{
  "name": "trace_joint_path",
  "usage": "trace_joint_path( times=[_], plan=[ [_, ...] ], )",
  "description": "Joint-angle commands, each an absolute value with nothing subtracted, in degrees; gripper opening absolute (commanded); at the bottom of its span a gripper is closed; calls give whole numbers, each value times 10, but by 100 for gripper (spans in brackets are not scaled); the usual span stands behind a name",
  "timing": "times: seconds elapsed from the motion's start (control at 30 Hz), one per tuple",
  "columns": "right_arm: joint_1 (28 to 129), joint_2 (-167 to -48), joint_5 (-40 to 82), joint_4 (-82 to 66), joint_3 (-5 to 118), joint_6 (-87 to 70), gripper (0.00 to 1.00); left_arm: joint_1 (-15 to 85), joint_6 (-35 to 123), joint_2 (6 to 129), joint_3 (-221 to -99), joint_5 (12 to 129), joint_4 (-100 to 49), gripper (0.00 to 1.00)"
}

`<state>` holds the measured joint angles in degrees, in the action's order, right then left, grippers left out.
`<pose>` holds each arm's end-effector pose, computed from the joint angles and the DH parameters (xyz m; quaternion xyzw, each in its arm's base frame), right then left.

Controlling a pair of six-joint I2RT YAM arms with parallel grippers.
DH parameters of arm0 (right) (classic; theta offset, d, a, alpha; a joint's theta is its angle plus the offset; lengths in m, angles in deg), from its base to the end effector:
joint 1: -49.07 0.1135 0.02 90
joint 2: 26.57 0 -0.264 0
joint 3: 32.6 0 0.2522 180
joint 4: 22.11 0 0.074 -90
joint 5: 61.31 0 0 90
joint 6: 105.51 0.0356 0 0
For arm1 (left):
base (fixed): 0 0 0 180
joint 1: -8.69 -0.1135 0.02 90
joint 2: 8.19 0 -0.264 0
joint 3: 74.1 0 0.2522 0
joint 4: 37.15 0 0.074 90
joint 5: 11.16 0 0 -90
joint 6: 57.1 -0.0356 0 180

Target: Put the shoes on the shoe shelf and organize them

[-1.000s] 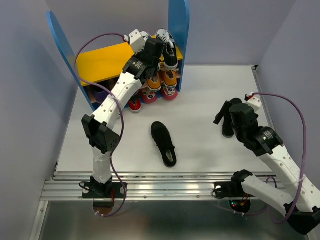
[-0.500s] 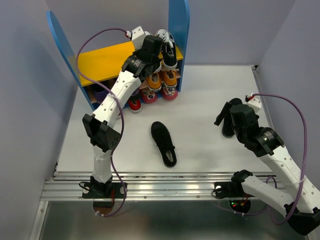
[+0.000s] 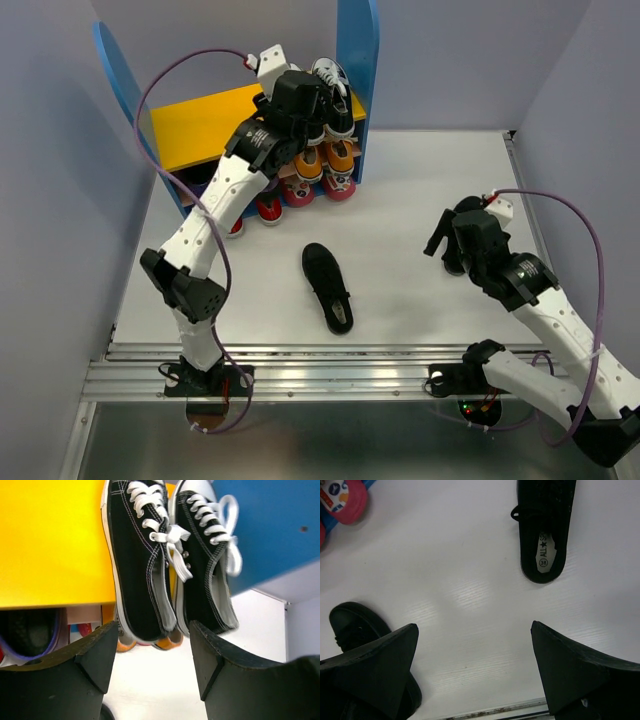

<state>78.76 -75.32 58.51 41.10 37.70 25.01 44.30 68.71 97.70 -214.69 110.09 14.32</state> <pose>0.1468 0.0633 0.3349 0.1881 0.8677 0.0355 0.4587 0.3356 -0.2177 0.4809 -0.1620 0.7727 -0.1597 0.5926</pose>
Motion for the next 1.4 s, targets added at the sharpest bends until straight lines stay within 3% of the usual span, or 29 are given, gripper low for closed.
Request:
trace_joint_path(
  times=[0.0,0.17,0.33,0.57,0.93,1.37],
  plan=[
    [788,-747,566,396,348,250,100,488,654,864,-2122,1175,146,70],
    [788,-754,558,379,330,254,100,543,686,773,-2028,1252,216,70],
    [782,-795,630,394,317,293,100,564,741,647,-1833,1234,212,70],
    [708,-897,615,329,321,262,99,567,793,485,-1604,1151,158,69],
    [595,-1017,542,208,336,182,95,567,789,485,-1560,1131,147,69],
    [595,-1063,521,163,343,168,88,568,796,482,-1556,1129,145,68]
  ],
)
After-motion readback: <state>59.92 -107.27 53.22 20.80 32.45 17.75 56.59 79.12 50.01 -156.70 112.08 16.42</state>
